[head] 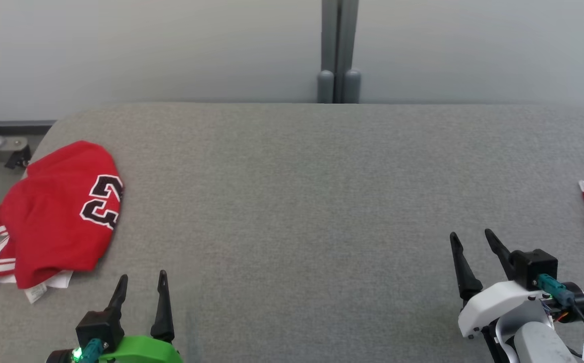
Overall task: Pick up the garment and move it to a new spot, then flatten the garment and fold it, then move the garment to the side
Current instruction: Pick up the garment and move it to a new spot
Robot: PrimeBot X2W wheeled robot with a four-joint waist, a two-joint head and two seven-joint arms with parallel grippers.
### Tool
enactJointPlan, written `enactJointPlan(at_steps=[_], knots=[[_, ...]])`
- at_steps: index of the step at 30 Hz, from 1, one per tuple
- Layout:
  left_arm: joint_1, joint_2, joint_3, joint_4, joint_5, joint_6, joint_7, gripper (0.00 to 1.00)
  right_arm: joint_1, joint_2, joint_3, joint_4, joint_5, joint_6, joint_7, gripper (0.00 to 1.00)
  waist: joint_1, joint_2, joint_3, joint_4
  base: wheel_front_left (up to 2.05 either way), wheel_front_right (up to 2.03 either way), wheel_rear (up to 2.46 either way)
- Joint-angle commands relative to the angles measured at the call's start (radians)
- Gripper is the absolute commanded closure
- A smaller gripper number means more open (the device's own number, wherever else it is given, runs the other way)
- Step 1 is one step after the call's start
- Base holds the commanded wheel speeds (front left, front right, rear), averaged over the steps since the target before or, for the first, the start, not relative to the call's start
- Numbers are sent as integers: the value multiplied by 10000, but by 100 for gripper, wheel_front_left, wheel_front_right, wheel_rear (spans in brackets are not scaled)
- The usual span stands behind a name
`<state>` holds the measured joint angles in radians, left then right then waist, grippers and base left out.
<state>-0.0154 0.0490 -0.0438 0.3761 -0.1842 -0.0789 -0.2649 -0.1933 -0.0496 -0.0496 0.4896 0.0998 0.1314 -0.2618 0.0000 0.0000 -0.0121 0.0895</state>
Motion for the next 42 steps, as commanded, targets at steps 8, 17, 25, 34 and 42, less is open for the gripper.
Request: enactJointPlan(at_steps=[8,17,25,34,42], knots=[[-170,33,541,223,-97,54,12,0,-123,-31,484,170,295,-15,-44,0,0,0,434,2529,0,0,0],[32,32,1107,279,-223,40,13,0,-474,-41,947,340,490,-15,-45,0,0,0,650,3929,0,0,0],[-421,31,1283,163,-353,-95,13,0,-743,-41,1164,332,333,-15,-44,0,0,0,1168,4026,0,0,0],[-2204,68,1681,586,-506,-466,13,0,-1657,-46,1285,161,-490,-15,-44,0,0,0,2523,3251,0,0,0],[-4497,1085,1089,1795,-1557,-522,14,0,-2362,-46,1291,31,-1115,-15,-44,0,0,0,3662,2557,0,0,0]])
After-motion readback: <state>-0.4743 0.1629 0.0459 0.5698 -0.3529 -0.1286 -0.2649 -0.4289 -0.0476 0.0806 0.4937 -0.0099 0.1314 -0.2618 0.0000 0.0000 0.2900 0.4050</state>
